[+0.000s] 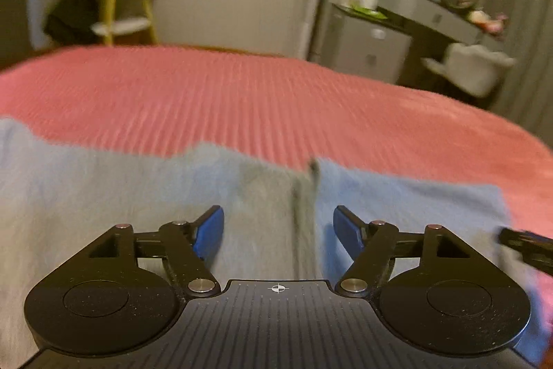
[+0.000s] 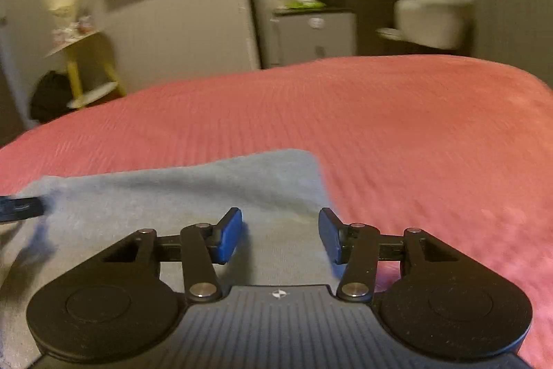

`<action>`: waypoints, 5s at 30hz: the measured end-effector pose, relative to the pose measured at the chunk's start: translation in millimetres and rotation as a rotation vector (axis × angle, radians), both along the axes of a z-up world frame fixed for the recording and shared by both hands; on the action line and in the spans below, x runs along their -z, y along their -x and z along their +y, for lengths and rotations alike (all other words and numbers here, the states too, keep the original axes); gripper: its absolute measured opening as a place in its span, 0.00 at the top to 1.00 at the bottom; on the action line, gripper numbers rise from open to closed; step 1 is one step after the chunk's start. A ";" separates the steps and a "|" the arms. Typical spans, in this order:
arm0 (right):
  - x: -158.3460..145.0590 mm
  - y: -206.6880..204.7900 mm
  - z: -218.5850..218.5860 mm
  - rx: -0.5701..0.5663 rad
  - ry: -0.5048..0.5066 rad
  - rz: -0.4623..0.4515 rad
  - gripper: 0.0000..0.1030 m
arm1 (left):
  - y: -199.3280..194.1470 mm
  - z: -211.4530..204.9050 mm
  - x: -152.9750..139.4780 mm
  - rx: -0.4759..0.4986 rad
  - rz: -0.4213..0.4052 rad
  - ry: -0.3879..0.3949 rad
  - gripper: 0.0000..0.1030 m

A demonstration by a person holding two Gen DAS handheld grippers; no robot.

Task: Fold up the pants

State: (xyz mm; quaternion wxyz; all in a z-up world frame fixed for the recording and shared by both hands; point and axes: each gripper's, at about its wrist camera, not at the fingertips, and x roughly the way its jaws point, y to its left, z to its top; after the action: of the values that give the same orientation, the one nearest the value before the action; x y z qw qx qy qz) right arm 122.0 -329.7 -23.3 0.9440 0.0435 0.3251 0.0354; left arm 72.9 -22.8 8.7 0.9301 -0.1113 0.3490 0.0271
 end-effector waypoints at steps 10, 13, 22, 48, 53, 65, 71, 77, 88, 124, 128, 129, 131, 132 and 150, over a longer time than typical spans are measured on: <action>-2.3 54.5 20.0 -0.195 -0.192 0.197 0.34 | 120.1 145.1 -24.7 -0.513 -0.146 0.479 0.27; -4.7 49.0 8.6 -0.202 -0.251 0.223 0.33 | 157.1 203.4 -25.8 -0.685 -0.163 0.511 0.28; 5.8 54.9 25.3 -0.177 -0.298 0.225 0.21 | 151.9 283.4 60.4 -0.712 0.024 0.808 0.50; 5.7 60.0 43.7 -0.227 -0.148 0.168 0.06 | 93.4 302.2 69.6 -0.743 -0.057 0.810 0.75; -2.5 60.2 20.3 -0.162 -0.257 0.185 0.31 | 85.1 258.9 -1.1 -0.594 -0.124 0.390 0.82; -22.6 71.0 -12.6 -0.127 -0.474 0.173 0.38 | 37.7 18.3 -113.5 0.021 -0.315 -0.009 0.83; -31.5 79.4 -34.7 -0.117 -0.557 0.171 0.40 | 18.4 -81.1 -71.2 0.145 -0.234 -0.072 0.83; -30.9 81.3 -59.5 -0.096 -0.584 0.203 0.40 | 0.7 -136.0 -26.5 0.117 -0.081 -0.208 0.78; -14.5 61.3 -70.3 -0.133 -0.760 0.319 0.23 | 75.9 -122.1 -23.3 0.221 -0.003 -0.182 0.21; -146.5 49.9 39.3 -0.353 -0.781 0.146 0.61 | 112.4 -47.7 21.2 -0.220 0.212 -0.068 0.27; -153.6 53.8 36.8 -0.359 -0.781 0.128 0.61 | 112.6 -38.7 19.8 -0.294 0.169 -0.055 0.37; -152.6 58.8 31.5 -0.359 -0.779 0.121 0.61 | 111.0 -32.5 20.4 -0.307 0.175 -0.026 0.48; -151.9 61.2 25.8 -0.348 -0.784 0.119 0.61 | 111.6 -19.0 24.0 -0.337 0.185 0.060 0.68; -150.7 60.7 23.1 -0.339 -0.787 0.118 0.61 | 113.5 -12.5 23.1 -0.346 0.172 0.101 0.80; -47.2 58.8 -60.5 -0.080 -0.559 0.272 0.54 | 113.6 -43.4 12.6 -0.207 0.136 -0.006 0.68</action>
State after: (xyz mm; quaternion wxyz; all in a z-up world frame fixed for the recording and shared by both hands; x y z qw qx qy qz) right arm 63.2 -390.1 23.8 0.8412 0.2926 0.4276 0.1545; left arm -40.7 -66.3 -3.8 0.8968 -0.1421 0.3980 0.1314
